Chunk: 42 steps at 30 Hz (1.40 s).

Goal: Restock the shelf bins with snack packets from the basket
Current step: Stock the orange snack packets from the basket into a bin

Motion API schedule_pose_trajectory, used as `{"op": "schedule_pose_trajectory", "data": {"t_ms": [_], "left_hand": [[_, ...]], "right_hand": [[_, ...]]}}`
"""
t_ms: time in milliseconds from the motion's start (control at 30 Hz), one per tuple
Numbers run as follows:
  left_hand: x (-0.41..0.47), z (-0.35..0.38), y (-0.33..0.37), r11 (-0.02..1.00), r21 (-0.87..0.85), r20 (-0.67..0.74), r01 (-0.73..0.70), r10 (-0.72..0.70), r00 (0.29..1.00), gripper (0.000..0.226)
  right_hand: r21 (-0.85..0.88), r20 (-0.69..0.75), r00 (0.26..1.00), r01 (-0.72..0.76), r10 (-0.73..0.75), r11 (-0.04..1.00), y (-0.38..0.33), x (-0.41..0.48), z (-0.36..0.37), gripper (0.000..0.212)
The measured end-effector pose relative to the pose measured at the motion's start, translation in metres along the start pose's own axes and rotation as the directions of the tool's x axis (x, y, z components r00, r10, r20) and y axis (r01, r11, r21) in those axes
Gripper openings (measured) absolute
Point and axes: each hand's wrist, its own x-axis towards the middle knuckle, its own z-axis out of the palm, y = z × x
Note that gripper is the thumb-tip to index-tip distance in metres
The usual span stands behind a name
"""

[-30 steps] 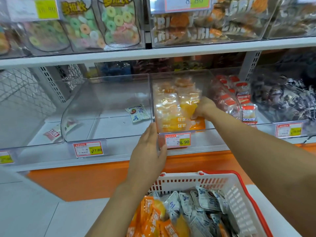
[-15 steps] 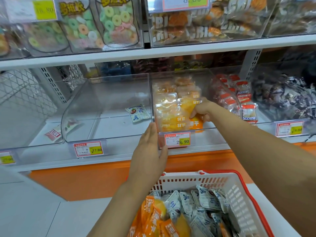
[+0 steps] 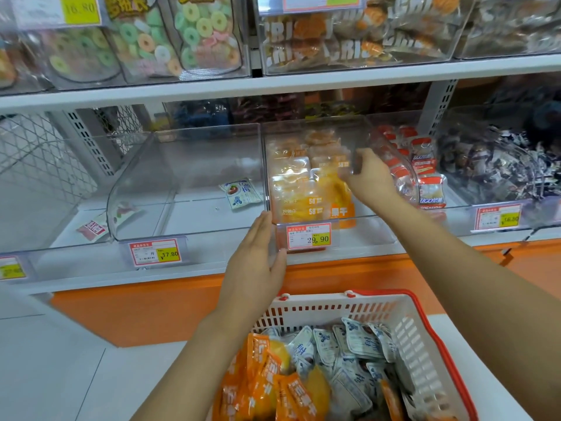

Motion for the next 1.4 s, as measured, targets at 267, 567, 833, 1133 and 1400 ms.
{"op": "schedule_pose_trajectory", "data": {"t_ms": [267,567,833,1133,1400], "left_hand": [[-0.054,0.026,-0.015,0.999,-0.023,0.147,-0.034,0.037,0.988,0.021],[-0.122,0.055,-0.042,0.939,0.342,0.731,0.029,-0.285,0.62,0.036],[-0.138,0.059,-0.039,0.924,0.381,0.829,0.043,-0.362,0.426,0.035],[-0.101,0.055,-0.019,0.676,-0.229,0.699,0.7,-0.386,0.601,0.038],[-0.076,0.03,0.014,0.234,-0.704,0.576,0.671,-0.365,0.731,0.016]], "right_hand": [[0.083,-0.016,0.941,0.339,-0.339,0.937,0.025,-0.114,0.0,0.047],[-0.681,0.636,0.602,0.144,0.483,0.718,0.154,-0.21,0.058,0.034],[-0.858,0.447,0.603,0.082,0.66,0.507,0.189,-0.271,0.074,0.034],[-0.361,0.482,0.869,0.316,-0.115,0.877,0.103,-0.228,0.052,0.024],[-0.001,0.25,0.748,0.636,-0.615,0.772,0.043,-0.209,0.01,0.047]]}}
